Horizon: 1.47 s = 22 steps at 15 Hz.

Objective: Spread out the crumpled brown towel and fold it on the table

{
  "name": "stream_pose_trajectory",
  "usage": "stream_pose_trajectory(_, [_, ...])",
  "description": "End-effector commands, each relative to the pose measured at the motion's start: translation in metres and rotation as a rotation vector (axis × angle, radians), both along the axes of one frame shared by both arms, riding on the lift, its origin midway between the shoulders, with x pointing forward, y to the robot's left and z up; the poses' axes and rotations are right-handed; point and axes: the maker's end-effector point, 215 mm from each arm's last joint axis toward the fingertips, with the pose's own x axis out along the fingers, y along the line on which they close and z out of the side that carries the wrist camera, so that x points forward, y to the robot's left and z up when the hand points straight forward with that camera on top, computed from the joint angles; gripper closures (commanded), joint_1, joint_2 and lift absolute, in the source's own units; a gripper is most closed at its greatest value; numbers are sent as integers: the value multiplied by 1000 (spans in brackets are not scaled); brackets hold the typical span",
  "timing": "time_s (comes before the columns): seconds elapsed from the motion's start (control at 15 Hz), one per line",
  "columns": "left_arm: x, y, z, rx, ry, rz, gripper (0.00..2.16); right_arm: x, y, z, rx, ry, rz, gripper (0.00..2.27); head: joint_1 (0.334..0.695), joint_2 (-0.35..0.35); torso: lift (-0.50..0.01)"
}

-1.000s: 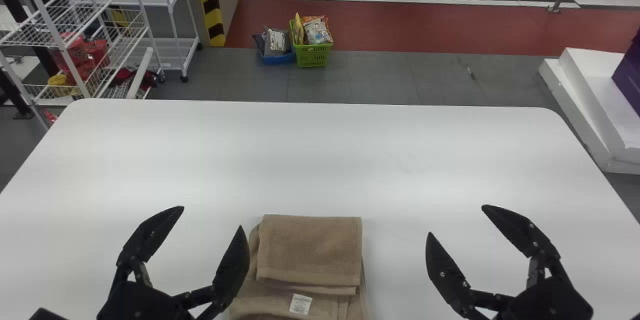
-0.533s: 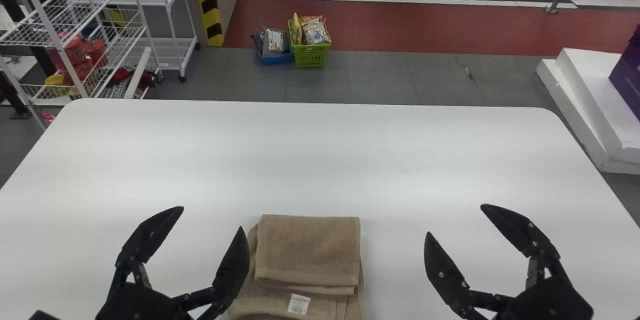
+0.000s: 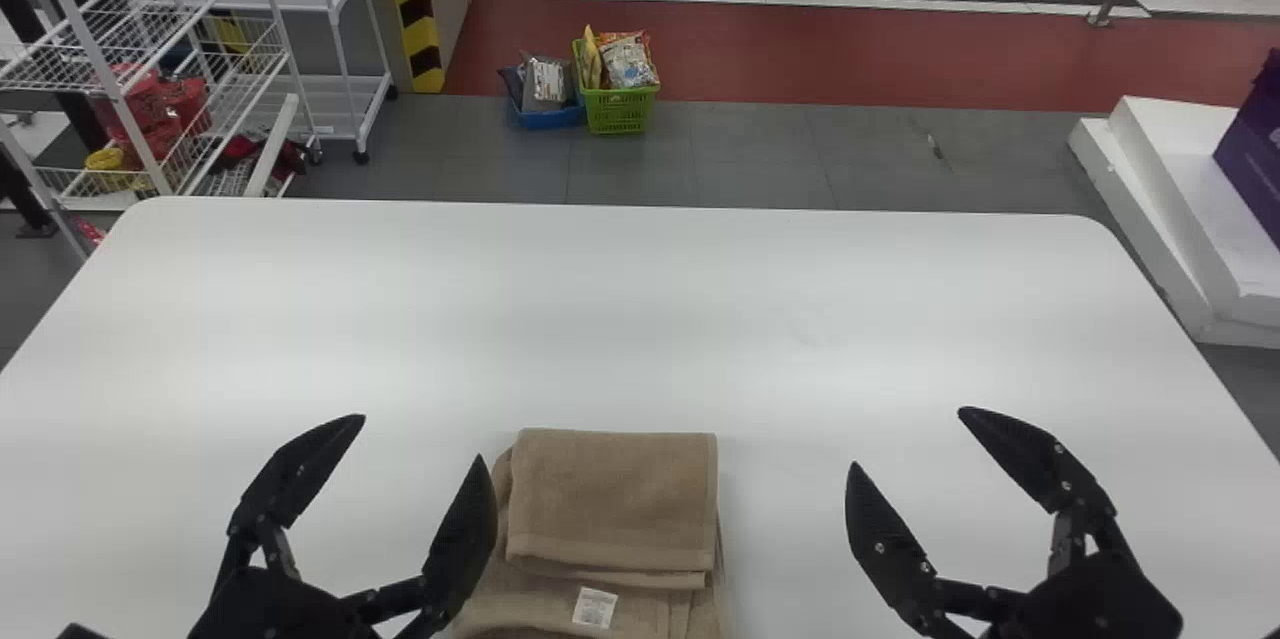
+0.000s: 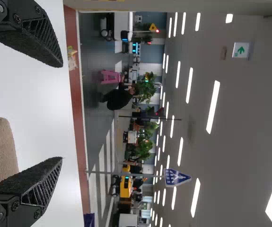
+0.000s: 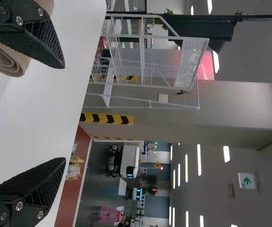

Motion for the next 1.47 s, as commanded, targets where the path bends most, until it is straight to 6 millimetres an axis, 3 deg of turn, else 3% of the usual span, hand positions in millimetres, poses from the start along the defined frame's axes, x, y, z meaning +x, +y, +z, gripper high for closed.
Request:
stream_pose_trajectory(0.0, [0, 0, 0, -1, 0, -1, 124, 0, 0, 0, 1, 0, -1, 127, 695, -45, -127])
stream_pose_trajectory(1.0, [1, 4, 0, -3, 0, 20, 124, -2, -3, -2, 6, 5, -2, 127, 695, -47, -127])
stream_pose_trajectory(1.4, [7, 24, 2, -16, -2, 131, 124, 1, -15, 3, 31, -9, -49, 130, 695, -28, -127])
